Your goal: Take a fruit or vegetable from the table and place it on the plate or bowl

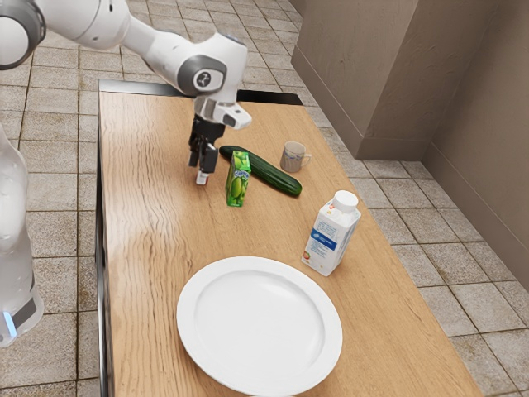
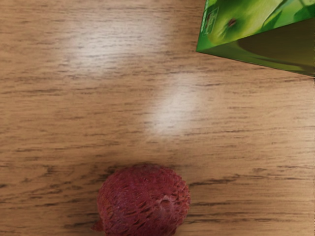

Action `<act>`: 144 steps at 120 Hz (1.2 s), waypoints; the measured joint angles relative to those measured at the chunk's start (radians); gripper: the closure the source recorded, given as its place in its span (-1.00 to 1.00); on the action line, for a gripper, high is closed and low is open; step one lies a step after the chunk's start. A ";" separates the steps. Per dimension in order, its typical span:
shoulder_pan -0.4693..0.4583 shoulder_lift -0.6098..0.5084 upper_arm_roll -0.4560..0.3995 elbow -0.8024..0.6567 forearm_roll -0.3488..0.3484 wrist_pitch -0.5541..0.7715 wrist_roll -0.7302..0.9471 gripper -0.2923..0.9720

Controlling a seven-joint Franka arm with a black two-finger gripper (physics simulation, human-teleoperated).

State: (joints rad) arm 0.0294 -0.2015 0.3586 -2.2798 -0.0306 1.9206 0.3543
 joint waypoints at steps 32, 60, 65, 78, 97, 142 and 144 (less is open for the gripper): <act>0.000 0.028 -0.001 0.000 -0.021 0.012 0.010 -0.49; 0.002 0.046 -0.006 0.001 -0.022 0.042 0.016 -0.26; 0.003 0.046 -0.008 0.002 -0.021 0.048 0.017 -0.14; 0.003 0.047 -0.009 0.003 -0.020 0.058 0.018 0.16; 0.005 0.041 -0.016 0.004 -0.012 0.066 0.006 0.26; 0.038 -0.098 -0.218 0.191 0.050 -0.209 -0.142 0.29; 0.038 -0.100 -0.261 0.239 0.055 -0.240 -0.155 0.29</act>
State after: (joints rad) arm 0.0670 -0.3011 0.0977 -2.0408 0.0246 1.6808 0.1995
